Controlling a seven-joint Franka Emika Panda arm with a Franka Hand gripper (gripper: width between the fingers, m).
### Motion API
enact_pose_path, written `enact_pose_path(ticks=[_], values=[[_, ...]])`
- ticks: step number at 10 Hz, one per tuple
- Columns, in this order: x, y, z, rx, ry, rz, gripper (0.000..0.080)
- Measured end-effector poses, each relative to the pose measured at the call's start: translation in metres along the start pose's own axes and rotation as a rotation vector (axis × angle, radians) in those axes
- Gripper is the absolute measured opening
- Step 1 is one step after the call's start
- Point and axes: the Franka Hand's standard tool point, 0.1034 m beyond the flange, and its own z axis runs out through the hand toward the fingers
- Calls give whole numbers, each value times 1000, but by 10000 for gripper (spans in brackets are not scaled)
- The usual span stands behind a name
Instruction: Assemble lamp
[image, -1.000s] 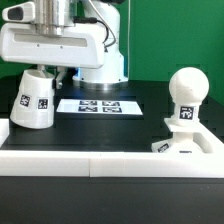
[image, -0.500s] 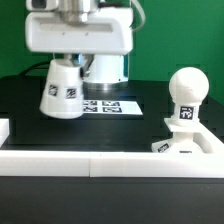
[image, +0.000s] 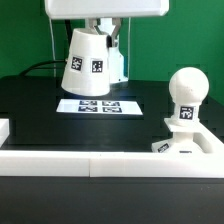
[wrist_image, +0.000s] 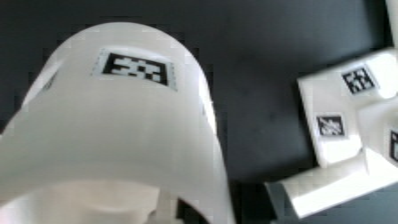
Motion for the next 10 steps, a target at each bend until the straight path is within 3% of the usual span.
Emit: enact_pose_path(ticks=[3,4,10], values=[[1,0,3,1,10,2,44],[0,-7,-1,3,1,26,44],[30,-96,-62,50,55,55,44]])
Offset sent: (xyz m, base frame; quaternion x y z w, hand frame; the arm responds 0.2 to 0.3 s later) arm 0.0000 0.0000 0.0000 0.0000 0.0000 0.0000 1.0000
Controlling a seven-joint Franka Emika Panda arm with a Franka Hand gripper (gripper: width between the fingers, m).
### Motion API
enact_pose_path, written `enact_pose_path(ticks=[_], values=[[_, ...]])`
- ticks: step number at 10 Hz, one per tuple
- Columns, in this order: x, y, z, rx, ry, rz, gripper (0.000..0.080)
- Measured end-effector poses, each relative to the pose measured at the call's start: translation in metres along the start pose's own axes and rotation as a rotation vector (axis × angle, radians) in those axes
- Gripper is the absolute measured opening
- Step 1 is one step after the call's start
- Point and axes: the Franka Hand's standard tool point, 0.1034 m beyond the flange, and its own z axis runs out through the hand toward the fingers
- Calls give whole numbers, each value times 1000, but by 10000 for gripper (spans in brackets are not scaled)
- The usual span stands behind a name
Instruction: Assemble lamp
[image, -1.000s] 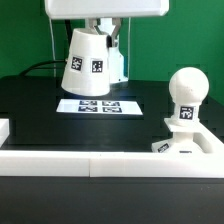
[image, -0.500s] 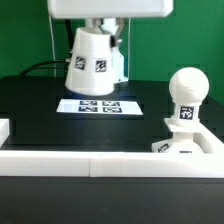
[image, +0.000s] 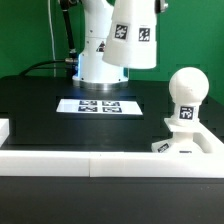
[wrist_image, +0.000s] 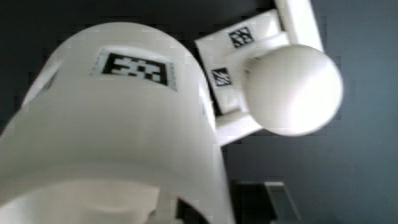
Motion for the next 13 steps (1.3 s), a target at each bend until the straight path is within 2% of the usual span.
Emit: enact_pose_path(ticks=[2,3,4,7,10,13], values=[[10,-24,-9,7,11,-2,44],[17,-43,-7,9,19,19,44],[21,-55,-4,8,24,28,44],[26,-83,14,-2,26,54,44],[13,-88,38,-14,14,37,44],[-3,-81,62,-29,1,30,44]])
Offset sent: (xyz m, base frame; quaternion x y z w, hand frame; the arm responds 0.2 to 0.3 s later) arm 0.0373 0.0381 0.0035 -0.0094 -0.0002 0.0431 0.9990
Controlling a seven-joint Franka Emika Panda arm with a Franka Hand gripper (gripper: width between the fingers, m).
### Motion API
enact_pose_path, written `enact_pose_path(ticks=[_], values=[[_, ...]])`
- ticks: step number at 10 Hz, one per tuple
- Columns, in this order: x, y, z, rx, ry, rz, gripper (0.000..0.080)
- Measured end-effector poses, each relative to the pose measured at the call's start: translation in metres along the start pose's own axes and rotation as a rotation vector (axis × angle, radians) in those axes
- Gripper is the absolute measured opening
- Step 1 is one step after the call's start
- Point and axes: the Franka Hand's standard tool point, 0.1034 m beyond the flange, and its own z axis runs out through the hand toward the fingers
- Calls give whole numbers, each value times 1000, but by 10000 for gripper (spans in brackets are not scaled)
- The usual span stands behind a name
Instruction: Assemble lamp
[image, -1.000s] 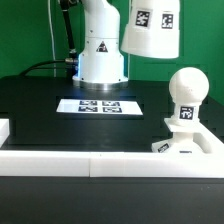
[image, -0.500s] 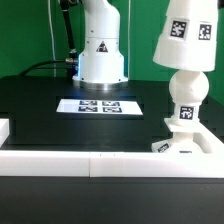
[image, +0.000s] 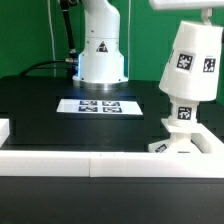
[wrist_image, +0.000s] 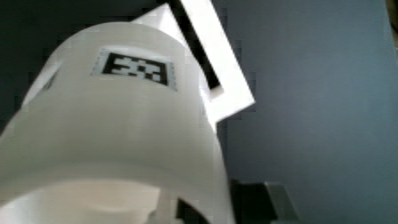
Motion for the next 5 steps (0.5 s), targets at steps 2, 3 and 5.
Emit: enact_pose_path(ticks=[2,3,5], values=[[-3,3,8,-3,1,-1,44],[-4,6,12,-5,2,-3,44],[-4,8,17,-2,13,-2,44]])
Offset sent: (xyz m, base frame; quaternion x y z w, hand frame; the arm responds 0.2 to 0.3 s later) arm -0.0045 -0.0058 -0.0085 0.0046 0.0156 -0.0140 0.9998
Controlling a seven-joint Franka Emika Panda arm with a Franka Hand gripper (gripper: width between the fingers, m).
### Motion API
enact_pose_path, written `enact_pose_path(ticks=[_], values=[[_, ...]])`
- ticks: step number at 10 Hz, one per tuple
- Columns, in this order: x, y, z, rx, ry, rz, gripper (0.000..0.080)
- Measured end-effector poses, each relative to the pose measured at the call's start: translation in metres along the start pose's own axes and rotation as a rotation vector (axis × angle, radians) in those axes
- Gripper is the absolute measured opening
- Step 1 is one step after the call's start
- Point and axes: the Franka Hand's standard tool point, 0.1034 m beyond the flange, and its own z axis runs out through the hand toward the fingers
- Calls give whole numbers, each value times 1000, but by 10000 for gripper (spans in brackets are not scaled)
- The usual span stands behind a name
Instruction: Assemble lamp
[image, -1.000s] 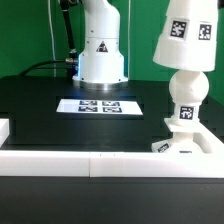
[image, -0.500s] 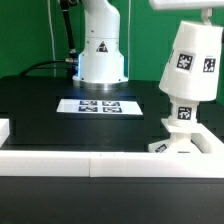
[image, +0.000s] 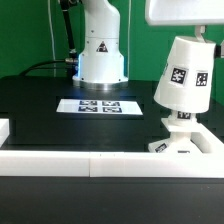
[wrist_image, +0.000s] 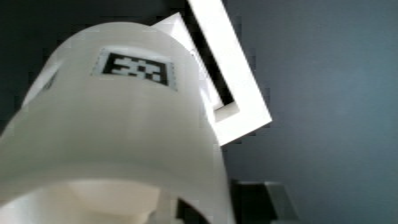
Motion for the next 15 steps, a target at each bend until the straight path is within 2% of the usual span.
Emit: enact_pose_path(ticks=[4,10,11,12,13,14,15], values=[[4,3,19,-9,11,-6,44],[7,8,16,-11,6,-25,44],[6,15,9,-20,-20,-22,251],[8,22,1,-27,-42,-17,251],[10,28,-6,-28,-49,-12,433],[14,33,-12,-25,-44,-4,569],[14,38,-15,-28,-50,2,569]])
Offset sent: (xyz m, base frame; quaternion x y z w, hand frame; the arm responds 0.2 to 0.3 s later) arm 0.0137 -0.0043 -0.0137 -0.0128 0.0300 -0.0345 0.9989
